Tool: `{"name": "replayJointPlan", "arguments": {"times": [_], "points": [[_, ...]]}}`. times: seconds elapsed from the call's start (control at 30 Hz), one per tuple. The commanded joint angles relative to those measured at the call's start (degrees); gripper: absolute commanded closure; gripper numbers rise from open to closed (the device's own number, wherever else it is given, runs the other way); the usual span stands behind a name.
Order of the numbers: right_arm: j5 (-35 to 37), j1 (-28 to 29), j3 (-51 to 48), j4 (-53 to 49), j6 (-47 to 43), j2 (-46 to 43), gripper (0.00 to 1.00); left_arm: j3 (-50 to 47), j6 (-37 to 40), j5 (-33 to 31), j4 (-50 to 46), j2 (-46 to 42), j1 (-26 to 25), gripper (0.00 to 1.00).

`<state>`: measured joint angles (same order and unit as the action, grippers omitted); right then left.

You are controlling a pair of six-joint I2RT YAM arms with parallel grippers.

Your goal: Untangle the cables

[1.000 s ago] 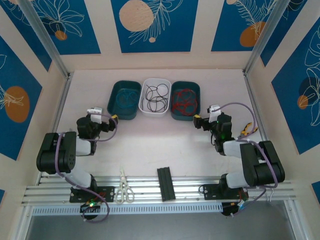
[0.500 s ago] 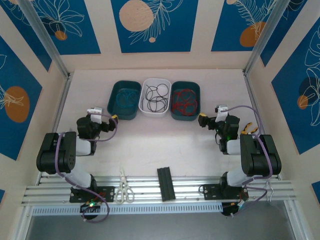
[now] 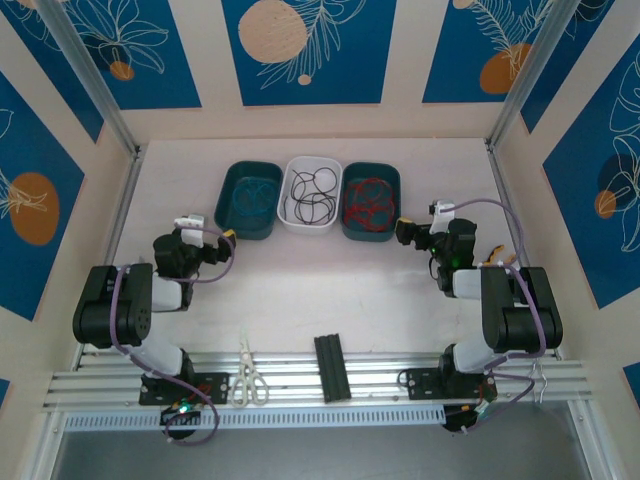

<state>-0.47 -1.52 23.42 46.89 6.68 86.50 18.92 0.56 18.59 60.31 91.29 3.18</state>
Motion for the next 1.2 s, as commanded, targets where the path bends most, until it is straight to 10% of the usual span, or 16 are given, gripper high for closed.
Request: {"name": "replayJointPlan", "arguments": {"times": [0.0,0.67,1.17], "points": [[-0.5,0.0,0.5,-1.0,-1.2,0.8,0.01,0.2,0.8,0.3,-0.2,-0.8,-0.4,0.00],[4.8,2.6,-7.7,13.2,-2.5,-0.3,0.01,-0.7,0.7,0.6,1.7,-0.8,-0.4,0.00],[8.0,2.9,-0.4,0.9,-1.8,0.7,0.01,0.0,0.4,-0.6,0.1,-0.8,-0.4,0.00]]}}
